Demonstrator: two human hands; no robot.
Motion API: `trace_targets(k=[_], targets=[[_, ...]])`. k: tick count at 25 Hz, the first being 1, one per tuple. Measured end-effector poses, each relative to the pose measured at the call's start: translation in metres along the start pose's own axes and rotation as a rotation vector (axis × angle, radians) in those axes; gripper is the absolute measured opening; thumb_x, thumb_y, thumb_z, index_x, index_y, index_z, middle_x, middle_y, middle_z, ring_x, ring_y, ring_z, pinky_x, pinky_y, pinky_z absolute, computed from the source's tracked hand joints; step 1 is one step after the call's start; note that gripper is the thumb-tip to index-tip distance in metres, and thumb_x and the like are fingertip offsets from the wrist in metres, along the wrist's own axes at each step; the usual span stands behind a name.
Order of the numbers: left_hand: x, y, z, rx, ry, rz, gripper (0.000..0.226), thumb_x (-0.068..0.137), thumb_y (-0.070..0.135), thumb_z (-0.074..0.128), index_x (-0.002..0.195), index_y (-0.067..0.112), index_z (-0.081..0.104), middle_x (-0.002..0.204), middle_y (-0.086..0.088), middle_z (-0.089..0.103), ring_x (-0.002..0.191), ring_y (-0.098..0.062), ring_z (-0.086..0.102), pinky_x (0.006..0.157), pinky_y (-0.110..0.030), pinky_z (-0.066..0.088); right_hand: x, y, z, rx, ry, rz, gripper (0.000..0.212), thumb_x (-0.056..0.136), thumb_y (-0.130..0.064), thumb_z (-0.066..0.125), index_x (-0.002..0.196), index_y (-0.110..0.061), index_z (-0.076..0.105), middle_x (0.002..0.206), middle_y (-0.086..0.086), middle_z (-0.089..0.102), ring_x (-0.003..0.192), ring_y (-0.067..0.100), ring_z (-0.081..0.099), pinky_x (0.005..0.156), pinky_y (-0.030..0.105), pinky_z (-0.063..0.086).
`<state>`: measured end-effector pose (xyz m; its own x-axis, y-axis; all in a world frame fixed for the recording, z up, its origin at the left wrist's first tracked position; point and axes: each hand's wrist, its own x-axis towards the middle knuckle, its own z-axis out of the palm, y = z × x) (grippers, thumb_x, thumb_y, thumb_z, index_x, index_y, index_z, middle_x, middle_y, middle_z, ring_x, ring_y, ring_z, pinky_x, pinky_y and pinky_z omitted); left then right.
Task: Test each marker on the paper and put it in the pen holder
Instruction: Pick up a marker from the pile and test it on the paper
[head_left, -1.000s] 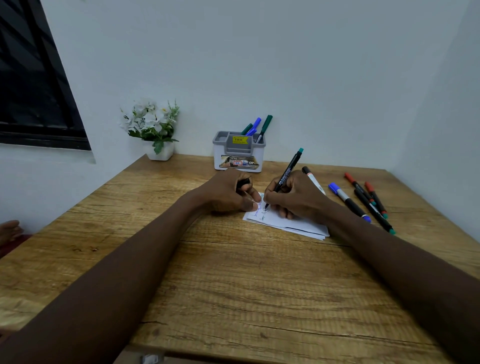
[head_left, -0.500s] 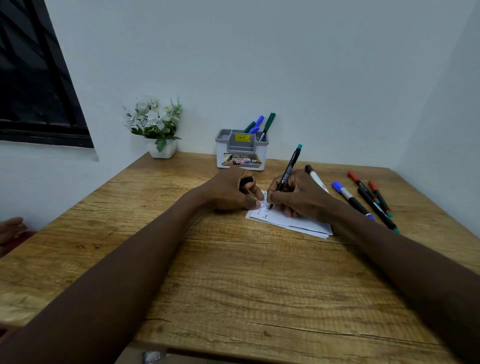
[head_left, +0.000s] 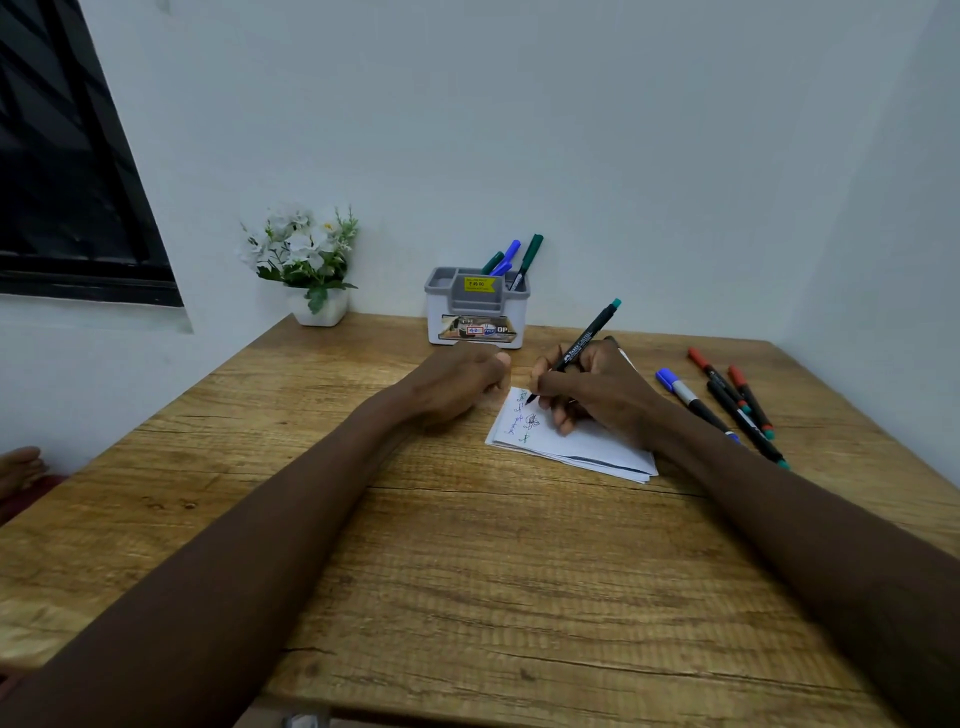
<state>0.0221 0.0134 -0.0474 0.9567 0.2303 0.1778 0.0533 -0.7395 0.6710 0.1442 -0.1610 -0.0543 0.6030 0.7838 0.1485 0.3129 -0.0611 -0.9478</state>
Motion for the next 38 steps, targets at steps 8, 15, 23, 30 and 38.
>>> trace_targets(k=[8,15,23,30,38], targets=[[0.003,-0.009,0.005,-0.062,0.099,0.055,0.018,0.088,0.027,0.077,0.106,0.024,0.080,0.084,0.012,0.078,0.077,-0.001,0.069,0.071,-0.026,0.055,0.001,0.001,-0.007,0.279,0.076,-0.042,0.014,0.096,-0.011,0.070,0.088,0.001,0.072,0.073,0.016,0.069,0.052,0.017,0.063,0.049,0.025,0.054],[0.004,-0.006,0.007,-0.287,0.144,0.099,0.020,0.094,0.018,0.070,0.109,0.007,0.078,0.084,-0.013,0.076,0.067,-0.016,0.066,0.059,-0.024,0.056,-0.001,-0.006,-0.007,0.500,-0.002,0.077,0.031,0.096,-0.015,0.040,0.088,-0.002,0.066,0.076,0.022,0.073,0.059,0.024,0.071,0.057,0.031,0.061],[0.007,-0.013,0.006,-0.325,0.156,0.051,0.016,0.090,0.018,0.076,0.104,0.014,0.081,0.087,-0.014,0.077,0.073,-0.026,0.068,0.069,-0.037,0.061,-0.004,-0.009,-0.006,0.574,0.075,0.083,0.027,0.099,-0.007,0.039,0.079,-0.009,0.057,0.076,0.022,0.076,0.063,0.027,0.076,0.063,0.034,0.065],[-0.002,-0.001,0.006,-0.461,0.200,0.053,0.024,0.081,0.005,0.081,0.103,-0.002,0.077,0.082,-0.020,0.077,0.071,-0.031,0.076,0.067,-0.034,0.064,0.000,0.004,-0.007,0.326,0.052,0.012,0.016,0.086,-0.004,0.077,0.098,0.007,0.074,0.085,0.019,0.077,0.074,0.022,0.077,0.067,0.027,0.064],[-0.003,0.003,0.015,-0.416,0.296,0.042,0.013,0.075,-0.001,0.085,0.083,-0.006,0.077,0.084,-0.021,0.076,0.064,-0.032,0.076,0.060,-0.042,0.064,0.002,0.009,-0.005,0.196,0.032,-0.030,0.025,0.089,-0.002,0.075,0.102,0.019,0.069,0.075,0.019,0.074,0.061,0.021,0.072,0.059,0.027,0.062]])
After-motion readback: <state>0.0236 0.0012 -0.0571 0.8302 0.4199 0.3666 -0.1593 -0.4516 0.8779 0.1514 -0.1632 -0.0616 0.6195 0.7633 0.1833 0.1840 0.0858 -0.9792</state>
